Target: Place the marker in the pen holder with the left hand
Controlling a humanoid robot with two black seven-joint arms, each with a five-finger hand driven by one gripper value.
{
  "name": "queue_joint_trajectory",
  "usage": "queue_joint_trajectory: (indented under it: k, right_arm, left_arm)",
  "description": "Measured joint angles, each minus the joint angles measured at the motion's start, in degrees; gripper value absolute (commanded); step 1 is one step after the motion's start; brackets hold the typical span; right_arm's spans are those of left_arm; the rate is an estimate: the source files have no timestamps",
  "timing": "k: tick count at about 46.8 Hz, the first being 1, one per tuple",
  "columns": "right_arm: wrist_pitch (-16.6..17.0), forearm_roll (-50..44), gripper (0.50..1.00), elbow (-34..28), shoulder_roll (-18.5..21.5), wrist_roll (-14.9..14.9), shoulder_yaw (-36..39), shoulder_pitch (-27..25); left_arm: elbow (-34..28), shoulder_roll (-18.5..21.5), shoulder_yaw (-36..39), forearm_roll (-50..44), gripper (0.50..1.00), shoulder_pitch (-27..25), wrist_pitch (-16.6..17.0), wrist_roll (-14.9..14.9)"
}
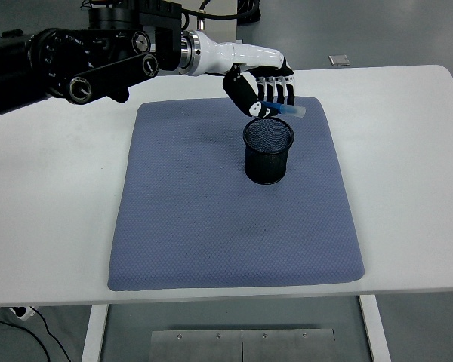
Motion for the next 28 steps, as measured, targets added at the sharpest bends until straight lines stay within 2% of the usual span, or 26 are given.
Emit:
queue_joint_trajectory:
  k: [3,14,28]
  right_arm:
    - [0.0,0.0,1.000,0.0,0.0,0.0,0.0,0.0]
    - [0.0,0.0,1.000,0.0,0.0,0.0,0.0,0.0]
    - [0.0,0.0,1.000,0.0,0.0,0.0,0.0,0.0]
  left_arm:
    - [0.5,-0.8,0.0,-3.5,0.500,0.4,0.1,0.0]
    - [2.8,-2.1,-0.2,-7.4,0.500,3.2,1.1,-0.1]
    - [3.2,-4.5,-0.6,-24.7,0.500,7.8,4.3,-1.0]
